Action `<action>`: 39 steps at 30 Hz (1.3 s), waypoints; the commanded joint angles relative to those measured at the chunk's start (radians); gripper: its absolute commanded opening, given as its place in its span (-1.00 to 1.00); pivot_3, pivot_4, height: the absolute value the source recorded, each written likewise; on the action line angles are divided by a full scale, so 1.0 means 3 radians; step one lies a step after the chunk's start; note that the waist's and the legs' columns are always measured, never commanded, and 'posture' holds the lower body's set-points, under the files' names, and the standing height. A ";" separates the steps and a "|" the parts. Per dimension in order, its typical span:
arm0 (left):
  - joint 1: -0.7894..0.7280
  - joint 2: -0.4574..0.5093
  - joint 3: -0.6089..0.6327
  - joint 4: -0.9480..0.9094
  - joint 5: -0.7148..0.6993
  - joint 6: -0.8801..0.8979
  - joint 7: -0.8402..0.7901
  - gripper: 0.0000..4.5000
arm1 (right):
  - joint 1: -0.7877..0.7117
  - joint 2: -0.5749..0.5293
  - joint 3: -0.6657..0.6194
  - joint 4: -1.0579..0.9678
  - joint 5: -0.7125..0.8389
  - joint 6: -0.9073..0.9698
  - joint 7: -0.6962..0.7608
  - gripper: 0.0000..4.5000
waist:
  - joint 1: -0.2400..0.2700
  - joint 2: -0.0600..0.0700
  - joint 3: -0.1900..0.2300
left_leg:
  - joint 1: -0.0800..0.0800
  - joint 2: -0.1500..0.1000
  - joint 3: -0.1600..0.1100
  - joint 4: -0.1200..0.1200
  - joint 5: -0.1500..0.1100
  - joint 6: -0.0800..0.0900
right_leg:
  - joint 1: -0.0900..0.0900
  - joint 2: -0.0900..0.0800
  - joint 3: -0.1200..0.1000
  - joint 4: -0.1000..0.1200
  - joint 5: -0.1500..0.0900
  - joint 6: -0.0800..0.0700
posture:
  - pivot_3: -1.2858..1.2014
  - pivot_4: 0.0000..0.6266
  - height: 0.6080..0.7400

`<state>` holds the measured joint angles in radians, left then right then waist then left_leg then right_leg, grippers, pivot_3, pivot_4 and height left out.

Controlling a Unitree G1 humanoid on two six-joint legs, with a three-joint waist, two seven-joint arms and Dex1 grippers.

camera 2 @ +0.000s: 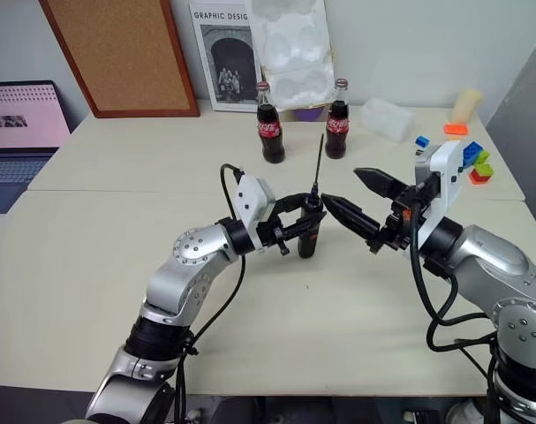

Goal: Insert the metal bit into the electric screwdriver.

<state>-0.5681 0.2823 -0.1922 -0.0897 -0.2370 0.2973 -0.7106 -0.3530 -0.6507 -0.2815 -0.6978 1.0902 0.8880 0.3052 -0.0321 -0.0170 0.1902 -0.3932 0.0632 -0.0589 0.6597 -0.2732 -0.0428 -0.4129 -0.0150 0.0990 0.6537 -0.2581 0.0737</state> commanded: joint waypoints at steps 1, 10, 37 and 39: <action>-0.0408 0.0330 -0.0043 0.0121 0.0402 -0.0222 -0.0067 -0.27 | 0.0094 -0.0202 -0.0098 -0.0197 -0.0150 -0.0078 -0.0022 1.00 | 0.0003 -0.0001 0.0000 | -0.0004 0.0000 -0.0001 0.0001 0.0000 0.0000 | -0.0004 0.0000 -0.0001 0.0001 0.0001 0.0000 | 0.03 -0.52 1.00; -0.0966 0.1022 -0.0719 0.1140 0.1223 -0.0801 -0.0824 -0.27 | 0.0526 -0.0923 -0.0155 -0.0543 -0.0262 -0.0149 0.0614 1.00 | 0.0006 0.0001 -0.0001 | -0.0022 0.0002 0.0000 -0.0019 0.0000 0.0000 | -0.0023 0.0000 -0.0003 -0.0019 0.0006 -0.0010 | 0.03 -0.52 1.00; -0.1361 0.0485 -0.1205 0.2585 0.2137 -0.1977 -0.0875 0.86 | 0.0582 -0.1252 0.0170 -0.0457 -0.0598 0.0200 0.0673 1.00 | 0.0002 0.0002 -0.0003 | 0.0002 0.0002 0.0003 0.0004 0.0001 0.0001 | 0.0010 0.0000 0.0002 -0.0015 0.0012 0.0005 | 0.03 -0.52 1.00; -0.1369 0.0487 -0.1139 0.2543 0.2137 -0.1957 -0.0805 0.99 | 0.0573 -0.1248 0.0165 -0.0451 -0.0590 0.0209 0.0676 1.00 | 0.0003 0.0002 -0.0003 | 0.0002 0.0002 0.0003 0.0004 0.0001 0.0001 | 0.0010 0.0000 0.0002 -0.0016 0.0018 -0.0005 | 0.03 -0.52 1.00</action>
<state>-1.0010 0.4288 -0.5251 0.6711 0.3951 -0.3032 -0.9324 -0.1699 -1.0204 -0.2097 -0.8211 0.9034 0.9500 0.5012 -0.0311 -0.0163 0.1892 -0.3928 0.0637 -0.0581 0.6606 -0.2731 -0.0424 -0.4100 -0.0149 0.0996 0.6488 -0.2527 0.0723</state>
